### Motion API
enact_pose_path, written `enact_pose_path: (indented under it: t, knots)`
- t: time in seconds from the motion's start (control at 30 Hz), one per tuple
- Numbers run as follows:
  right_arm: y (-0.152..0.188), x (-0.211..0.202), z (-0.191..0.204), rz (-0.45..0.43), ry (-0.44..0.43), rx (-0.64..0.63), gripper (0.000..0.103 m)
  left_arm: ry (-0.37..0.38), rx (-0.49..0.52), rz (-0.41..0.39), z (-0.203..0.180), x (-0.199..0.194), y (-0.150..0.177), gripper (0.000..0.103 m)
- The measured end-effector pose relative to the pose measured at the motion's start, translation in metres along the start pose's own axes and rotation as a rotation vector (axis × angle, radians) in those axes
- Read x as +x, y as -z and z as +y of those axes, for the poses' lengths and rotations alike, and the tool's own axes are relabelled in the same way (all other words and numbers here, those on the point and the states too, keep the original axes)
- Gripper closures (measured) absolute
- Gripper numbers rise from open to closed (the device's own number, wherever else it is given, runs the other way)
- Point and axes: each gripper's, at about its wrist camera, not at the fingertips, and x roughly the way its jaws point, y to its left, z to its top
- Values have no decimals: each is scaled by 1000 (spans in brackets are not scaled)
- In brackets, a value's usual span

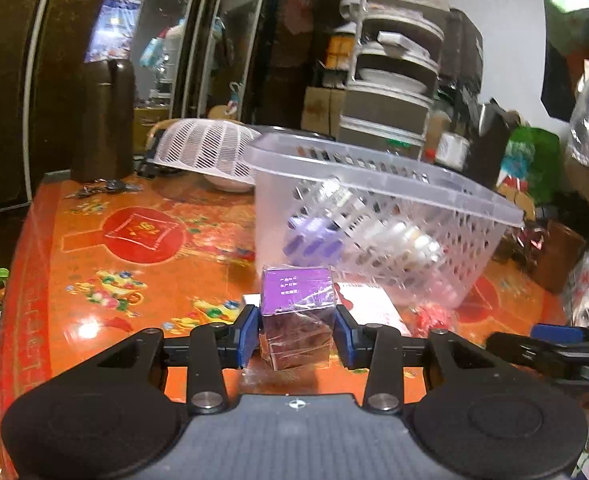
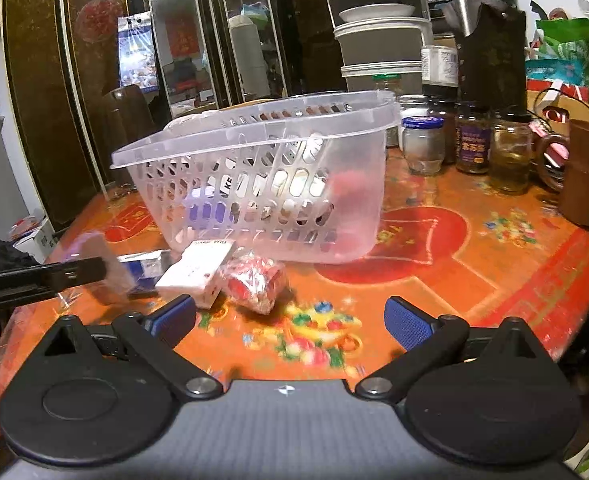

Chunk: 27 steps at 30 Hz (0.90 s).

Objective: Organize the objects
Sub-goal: 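Close the left tool on the purple-topped box while the right tool grasps the candy bag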

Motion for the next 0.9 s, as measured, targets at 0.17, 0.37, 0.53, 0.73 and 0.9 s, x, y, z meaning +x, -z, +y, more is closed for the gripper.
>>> enact_pose_path:
  t: [0.17, 0.37, 0.53, 0.73, 0.9]
  knots:
    - [-8, 30, 13, 39, -1, -59, 30, 13, 10, -1, -2, 1, 1, 59]
    - [-13, 45, 18, 65, -15, -75, 32, 16, 11, -1, -1, 1, 1, 59]
    - [-14, 52, 24, 100, -31, -102, 47, 17, 9, -1, -1, 1, 1, 59]
    - [-10, 50, 26, 103, -26, -112, 52, 18, 9, 3, 0, 2, 2, 59]
    - [-8, 23, 26, 50, -9, -108, 53, 29, 10, -16, 1, -2, 2, 59]
